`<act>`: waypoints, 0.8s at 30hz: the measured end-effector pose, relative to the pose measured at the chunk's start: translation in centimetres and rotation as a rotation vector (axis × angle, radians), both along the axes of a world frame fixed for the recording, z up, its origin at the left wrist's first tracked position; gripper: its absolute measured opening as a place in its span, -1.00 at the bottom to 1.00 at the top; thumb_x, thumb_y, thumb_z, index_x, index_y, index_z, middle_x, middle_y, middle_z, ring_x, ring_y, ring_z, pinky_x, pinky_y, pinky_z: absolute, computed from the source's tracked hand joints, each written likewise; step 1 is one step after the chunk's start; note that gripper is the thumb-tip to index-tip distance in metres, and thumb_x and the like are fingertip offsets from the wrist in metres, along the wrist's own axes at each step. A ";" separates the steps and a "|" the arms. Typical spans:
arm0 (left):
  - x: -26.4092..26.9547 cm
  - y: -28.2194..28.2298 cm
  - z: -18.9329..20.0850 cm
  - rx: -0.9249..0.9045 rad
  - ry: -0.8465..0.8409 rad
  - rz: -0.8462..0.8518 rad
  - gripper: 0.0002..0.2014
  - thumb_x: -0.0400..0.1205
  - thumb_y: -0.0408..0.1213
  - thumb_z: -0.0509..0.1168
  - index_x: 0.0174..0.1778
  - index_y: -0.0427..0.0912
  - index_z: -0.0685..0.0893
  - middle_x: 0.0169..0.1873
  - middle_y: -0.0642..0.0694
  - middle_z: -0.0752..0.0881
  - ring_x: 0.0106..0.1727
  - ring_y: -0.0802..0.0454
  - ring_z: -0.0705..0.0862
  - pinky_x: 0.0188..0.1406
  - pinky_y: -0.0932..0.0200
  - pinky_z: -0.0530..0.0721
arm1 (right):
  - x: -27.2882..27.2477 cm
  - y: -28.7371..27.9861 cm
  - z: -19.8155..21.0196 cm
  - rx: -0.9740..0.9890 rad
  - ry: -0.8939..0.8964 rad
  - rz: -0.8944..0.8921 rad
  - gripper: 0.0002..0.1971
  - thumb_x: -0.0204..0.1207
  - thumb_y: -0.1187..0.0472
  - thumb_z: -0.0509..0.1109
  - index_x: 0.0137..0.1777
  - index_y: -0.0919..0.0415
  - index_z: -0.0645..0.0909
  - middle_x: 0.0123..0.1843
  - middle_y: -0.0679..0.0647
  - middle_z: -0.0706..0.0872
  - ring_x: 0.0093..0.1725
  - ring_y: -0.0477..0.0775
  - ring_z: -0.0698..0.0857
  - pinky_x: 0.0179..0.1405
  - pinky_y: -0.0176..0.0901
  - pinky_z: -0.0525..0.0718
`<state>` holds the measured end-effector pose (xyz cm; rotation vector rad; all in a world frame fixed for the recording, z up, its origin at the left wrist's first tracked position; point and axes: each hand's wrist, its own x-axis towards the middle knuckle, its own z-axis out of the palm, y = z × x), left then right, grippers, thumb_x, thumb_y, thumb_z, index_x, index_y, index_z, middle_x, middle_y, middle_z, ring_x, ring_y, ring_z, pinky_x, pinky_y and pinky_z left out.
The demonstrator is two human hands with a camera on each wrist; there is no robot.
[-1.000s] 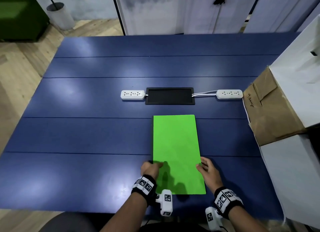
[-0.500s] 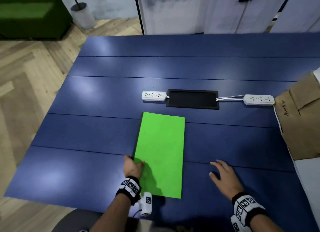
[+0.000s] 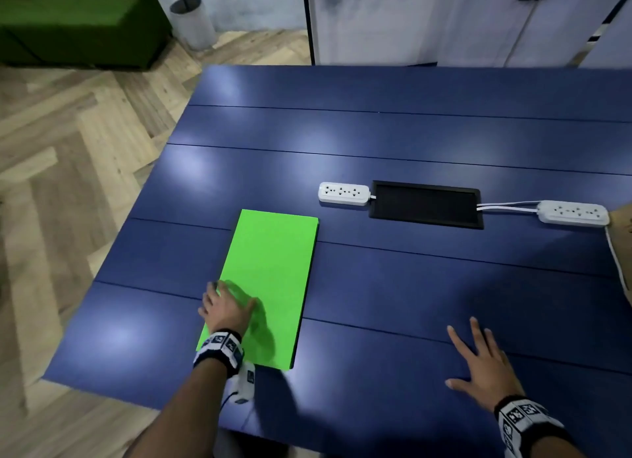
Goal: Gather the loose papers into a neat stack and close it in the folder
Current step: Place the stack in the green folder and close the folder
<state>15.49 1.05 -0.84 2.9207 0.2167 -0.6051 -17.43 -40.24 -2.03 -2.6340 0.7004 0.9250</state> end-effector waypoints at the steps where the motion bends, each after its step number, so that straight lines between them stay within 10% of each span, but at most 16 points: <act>1: -1.4 -1.4 -0.1 0.017 -0.006 -0.117 0.04 0.49 0.32 0.36 0.74 -0.18 0.07 0.75 -0.31 0.02 0.73 -0.37 0.08 0.63 -0.37 0.12 | 0.0 0.0 0.0 0.002 0.004 0.000 0.15 0.47 -0.37 0.39 0.61 -0.25 -0.55 0.69 0.09 -0.65 0.78 0.33 -0.31 0.71 0.28 0.13; 6: -8.5 -6.7 -1.0 0.061 0.121 -0.493 -0.14 0.64 0.13 0.18 0.76 0.01 -0.13 0.74 -0.26 -0.30 0.74 -0.43 -0.16 0.66 -0.42 0.04 | 0.0 0.2 0.4 0.000 0.001 -0.017 0.16 0.46 -0.37 0.40 0.60 -0.25 -0.55 0.71 0.10 -0.61 0.78 0.34 -0.28 0.70 0.28 0.18; 13: -5.0 -6.1 -1.8 0.099 0.134 -0.490 -0.36 0.73 -0.37 0.02 0.76 -0.08 0.00 0.75 -0.31 -0.13 0.74 -0.44 -0.07 0.58 -0.41 0.29 | 0.1 0.2 0.9 0.039 -0.042 -0.035 0.14 0.45 -0.33 0.43 0.65 -0.27 -0.47 0.72 0.08 -0.60 0.78 0.32 -0.27 0.70 0.29 0.17; 24: 3.7 -2.4 -1.8 0.113 0.096 -0.387 -0.37 0.72 -0.43 -0.04 0.75 -0.06 0.05 0.76 -0.28 -0.06 0.74 -0.39 0.01 0.57 -0.35 0.36 | 0.3 -0.4 2.6 0.141 -0.025 -0.076 0.03 0.51 -0.26 0.43 0.72 -0.35 -0.29 0.71 -0.02 -0.60 0.79 0.21 -0.30 0.71 0.27 0.07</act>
